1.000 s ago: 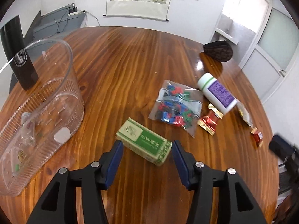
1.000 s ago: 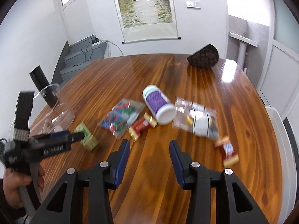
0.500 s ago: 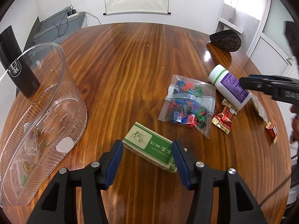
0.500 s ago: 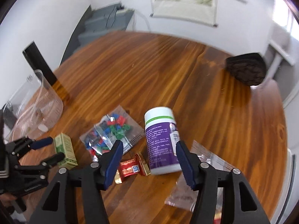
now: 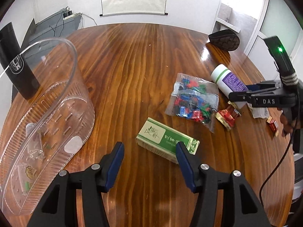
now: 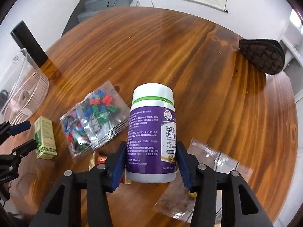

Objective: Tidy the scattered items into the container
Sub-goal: 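Grasp the white-and-purple bottle with the right gripper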

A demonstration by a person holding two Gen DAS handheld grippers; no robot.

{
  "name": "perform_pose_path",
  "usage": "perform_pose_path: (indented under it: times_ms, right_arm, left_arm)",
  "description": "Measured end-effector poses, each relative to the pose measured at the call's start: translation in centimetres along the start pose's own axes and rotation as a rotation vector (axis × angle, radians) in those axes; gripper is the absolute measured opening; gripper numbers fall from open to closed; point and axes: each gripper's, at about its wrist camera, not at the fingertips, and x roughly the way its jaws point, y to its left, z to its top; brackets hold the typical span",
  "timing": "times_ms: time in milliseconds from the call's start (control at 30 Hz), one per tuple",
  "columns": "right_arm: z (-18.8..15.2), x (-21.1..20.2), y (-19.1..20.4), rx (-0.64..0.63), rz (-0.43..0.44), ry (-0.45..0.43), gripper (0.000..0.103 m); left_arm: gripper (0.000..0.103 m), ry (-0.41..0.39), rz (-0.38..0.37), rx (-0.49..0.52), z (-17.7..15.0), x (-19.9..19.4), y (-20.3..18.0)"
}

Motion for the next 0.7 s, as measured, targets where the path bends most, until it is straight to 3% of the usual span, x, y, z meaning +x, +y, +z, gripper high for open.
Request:
perform_pose_path:
  times_ms: [233,400,533,700]
  right_arm:
    - [-3.6,-1.5,3.4,-0.014,-0.013,-0.016,0.051]
    - [-6.7,-2.7,6.3,0.003,-0.019,-0.024,0.051]
    - [-9.0,-3.4,7.8,0.041,-0.015,-0.036,0.051]
    - [-11.8,-4.6,9.1,0.069,-0.023,-0.054,0.051]
  left_arm:
    - [0.056,0.030,0.001,-0.012,-1.5,-0.3,1.1]
    - [0.056,0.011,-0.085,-0.102,-2.5,-1.5,2.5]
    - [0.063,0.014,-0.157,-0.188,-1.5,-2.1,2.9]
    - [0.064,0.052,-0.136,-0.214,0.4,-0.9,1.6]
